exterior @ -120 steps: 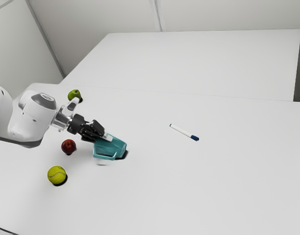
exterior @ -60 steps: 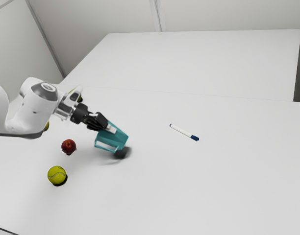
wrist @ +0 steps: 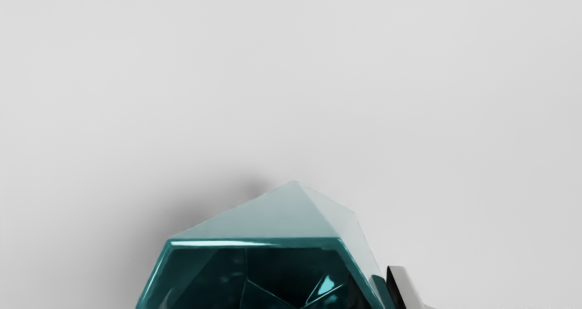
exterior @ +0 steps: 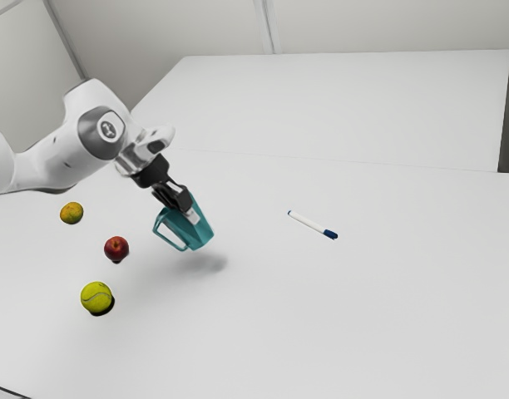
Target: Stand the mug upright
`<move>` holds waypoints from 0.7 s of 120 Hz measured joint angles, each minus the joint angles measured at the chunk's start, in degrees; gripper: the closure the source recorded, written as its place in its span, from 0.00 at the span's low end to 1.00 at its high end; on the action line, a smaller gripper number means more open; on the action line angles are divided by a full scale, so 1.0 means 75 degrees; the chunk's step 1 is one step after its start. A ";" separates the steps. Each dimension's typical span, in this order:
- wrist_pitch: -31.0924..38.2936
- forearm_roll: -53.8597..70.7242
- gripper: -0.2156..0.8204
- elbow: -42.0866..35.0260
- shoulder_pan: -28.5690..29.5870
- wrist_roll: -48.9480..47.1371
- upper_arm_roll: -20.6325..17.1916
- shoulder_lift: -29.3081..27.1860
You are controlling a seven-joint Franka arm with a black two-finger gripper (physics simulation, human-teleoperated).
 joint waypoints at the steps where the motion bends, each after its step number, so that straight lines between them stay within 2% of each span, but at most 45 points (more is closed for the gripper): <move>1: 0.0001 0.0062 0.96 0.0003 -0.0031 -0.0046 0.0006 -0.0008; 32: 0.0083 0.1977 0.96 0.0050 -0.0597 -0.1583 -0.0084 -0.0228; 60: 0.0322 0.3183 0.96 -0.0354 -0.0304 -0.3025 -0.0443 -0.0596; 84: 0.1101 0.3621 0.96 -0.1026 -0.0314 -0.4046 -0.0558 -0.0656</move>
